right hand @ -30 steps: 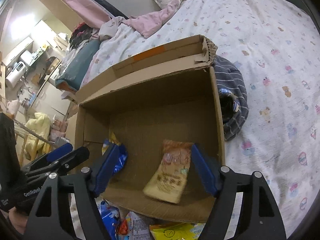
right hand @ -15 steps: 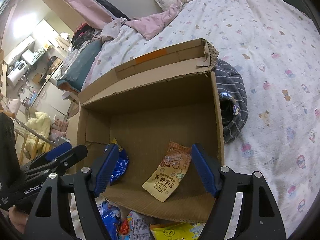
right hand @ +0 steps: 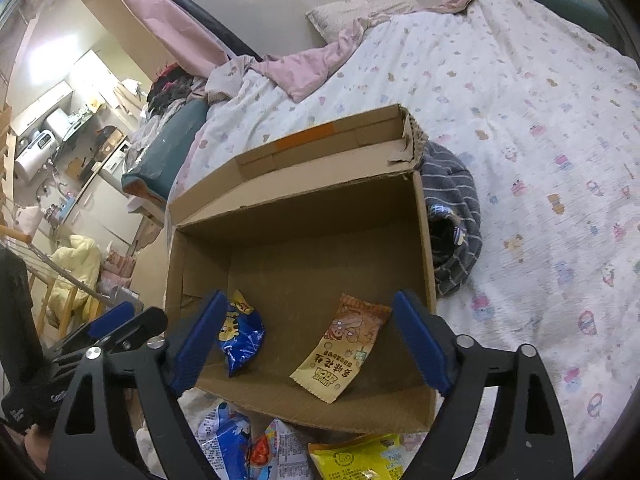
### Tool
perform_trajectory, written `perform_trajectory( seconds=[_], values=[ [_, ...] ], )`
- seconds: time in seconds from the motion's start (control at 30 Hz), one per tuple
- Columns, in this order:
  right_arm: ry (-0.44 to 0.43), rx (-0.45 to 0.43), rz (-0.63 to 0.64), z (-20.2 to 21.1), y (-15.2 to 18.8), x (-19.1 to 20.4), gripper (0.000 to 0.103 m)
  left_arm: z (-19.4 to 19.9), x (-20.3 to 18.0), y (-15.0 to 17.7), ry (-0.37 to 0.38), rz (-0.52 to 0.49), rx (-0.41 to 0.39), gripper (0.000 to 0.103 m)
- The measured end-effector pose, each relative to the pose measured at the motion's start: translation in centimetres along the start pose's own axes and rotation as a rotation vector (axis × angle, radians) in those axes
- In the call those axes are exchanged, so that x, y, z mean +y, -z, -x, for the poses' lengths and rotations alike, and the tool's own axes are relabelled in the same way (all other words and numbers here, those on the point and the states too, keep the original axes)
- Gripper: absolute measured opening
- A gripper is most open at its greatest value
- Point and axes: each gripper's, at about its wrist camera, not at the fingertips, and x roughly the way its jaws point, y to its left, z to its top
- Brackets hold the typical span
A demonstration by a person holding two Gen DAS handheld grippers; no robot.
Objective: Organize snacks
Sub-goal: 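Grasp the blue-white bag with the left tool while the right tool grasps the yellow chip bag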
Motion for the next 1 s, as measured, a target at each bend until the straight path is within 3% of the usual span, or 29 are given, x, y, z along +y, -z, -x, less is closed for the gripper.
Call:
perform_trajectory(
  seconds=[0.3, 1.0],
  values=[
    [0.004, -0.007, 0.034, 2.8, 2.0, 1.2, 0.09, 3.4, -0.3, 1.5, 0.003, -0.039, -0.029, 0.095],
    [0.058, 0.084, 0.016, 8.2, 12.1, 0.6, 0.09, 7.3, 2.6, 10.4, 0.012, 0.027, 0.099, 0.095]
  ],
)
